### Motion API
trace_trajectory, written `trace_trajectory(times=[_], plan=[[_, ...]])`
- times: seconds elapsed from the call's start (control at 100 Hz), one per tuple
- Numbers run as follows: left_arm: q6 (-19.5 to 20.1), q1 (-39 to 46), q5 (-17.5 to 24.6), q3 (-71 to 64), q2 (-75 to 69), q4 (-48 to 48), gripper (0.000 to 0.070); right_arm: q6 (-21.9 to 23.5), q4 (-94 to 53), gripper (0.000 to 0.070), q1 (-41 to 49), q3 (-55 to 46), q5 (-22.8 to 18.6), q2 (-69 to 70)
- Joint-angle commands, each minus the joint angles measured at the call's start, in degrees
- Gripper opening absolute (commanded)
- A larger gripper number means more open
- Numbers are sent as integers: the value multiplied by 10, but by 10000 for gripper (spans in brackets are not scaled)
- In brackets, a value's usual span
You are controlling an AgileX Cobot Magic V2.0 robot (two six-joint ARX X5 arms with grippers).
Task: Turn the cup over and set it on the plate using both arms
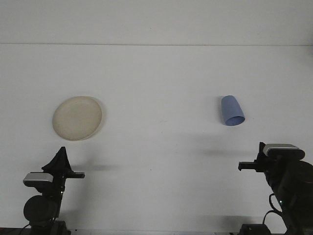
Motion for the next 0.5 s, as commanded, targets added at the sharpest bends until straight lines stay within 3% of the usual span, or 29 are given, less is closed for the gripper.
trace_trajectory(times=[0.0, 0.14, 0.19, 0.27, 0.32, 0.49], plan=[[7, 0, 1, -12, -1, 7, 11, 3, -2, 4, -1, 9, -1, 4], [7, 0, 1, -12, -1, 7, 11, 3, -26, 32, -1, 9, -1, 4], [7, 0, 1, -12, -1, 7, 11, 3, -37, 133, -1, 9, -1, 4], [7, 0, 1, -12, -1, 7, 11, 3, -51, 354, -1, 9, 0, 4], [7, 0, 1, -12, -1, 7, 11, 3, -56, 441, -1, 9, 0, 4], [7, 0, 1, -12, -1, 7, 11, 4, -60, 463, -1, 9, 0, 4]])
